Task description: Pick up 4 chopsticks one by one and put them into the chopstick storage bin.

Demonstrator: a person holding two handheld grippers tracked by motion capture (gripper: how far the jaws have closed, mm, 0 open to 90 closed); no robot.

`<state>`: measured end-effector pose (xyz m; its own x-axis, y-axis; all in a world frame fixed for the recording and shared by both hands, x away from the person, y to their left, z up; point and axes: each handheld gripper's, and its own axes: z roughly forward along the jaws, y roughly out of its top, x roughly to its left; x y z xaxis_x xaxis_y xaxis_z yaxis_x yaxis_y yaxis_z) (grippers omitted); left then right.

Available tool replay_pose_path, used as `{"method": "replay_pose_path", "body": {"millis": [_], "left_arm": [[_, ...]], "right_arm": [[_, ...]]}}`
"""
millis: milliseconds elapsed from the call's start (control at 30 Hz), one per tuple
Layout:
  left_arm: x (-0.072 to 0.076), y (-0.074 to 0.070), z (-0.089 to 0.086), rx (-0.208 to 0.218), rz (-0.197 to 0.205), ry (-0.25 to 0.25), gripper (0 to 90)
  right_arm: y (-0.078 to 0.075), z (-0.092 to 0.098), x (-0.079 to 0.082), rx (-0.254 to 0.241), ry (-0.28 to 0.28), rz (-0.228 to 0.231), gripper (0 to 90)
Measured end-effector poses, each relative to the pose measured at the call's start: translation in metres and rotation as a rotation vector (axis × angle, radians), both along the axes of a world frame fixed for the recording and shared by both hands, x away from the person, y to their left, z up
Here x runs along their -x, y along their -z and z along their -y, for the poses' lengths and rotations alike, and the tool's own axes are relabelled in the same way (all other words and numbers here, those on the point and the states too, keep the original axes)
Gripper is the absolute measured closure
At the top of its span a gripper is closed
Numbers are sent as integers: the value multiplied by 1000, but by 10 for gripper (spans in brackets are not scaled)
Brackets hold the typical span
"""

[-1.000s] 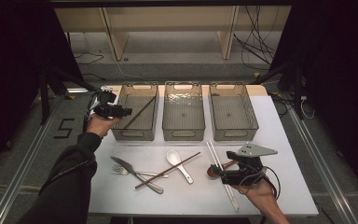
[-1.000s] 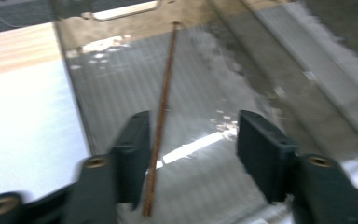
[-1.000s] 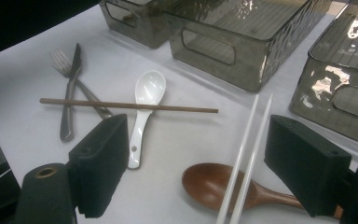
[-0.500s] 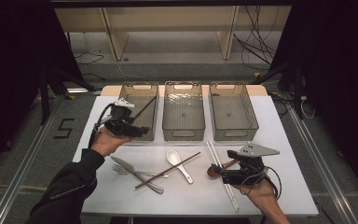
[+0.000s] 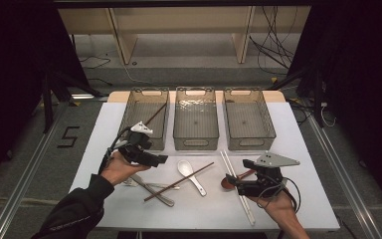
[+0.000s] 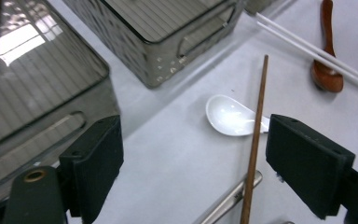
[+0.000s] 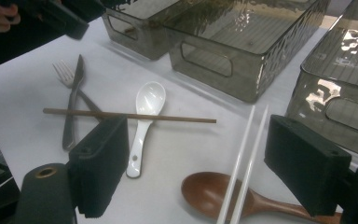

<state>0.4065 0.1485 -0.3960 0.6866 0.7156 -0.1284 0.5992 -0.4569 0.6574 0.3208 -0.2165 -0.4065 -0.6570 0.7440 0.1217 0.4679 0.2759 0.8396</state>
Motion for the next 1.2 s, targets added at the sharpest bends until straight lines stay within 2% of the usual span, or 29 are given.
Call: {"method": "replay_pose_path", "body": {"millis": [433,467,800,1033,1200], "left_arm": [[10,27,20,-81,-91,67,182],[11,28,22,-94,-93,77,182],[13,31,26,-130,-104,103,188],[14,34,34,-179,-117,133,208],[16,39,40,-205,-143,157,233]], "right_arm": [[-2,1,2,-29,-5,28,227],[-2,1,2,-28,-6,28,227],[-2,1,2,-24,-6,27,227],[-2,1,2,-21,-7,25,227],[-2,0,2,-18,-8,26,227]]}}
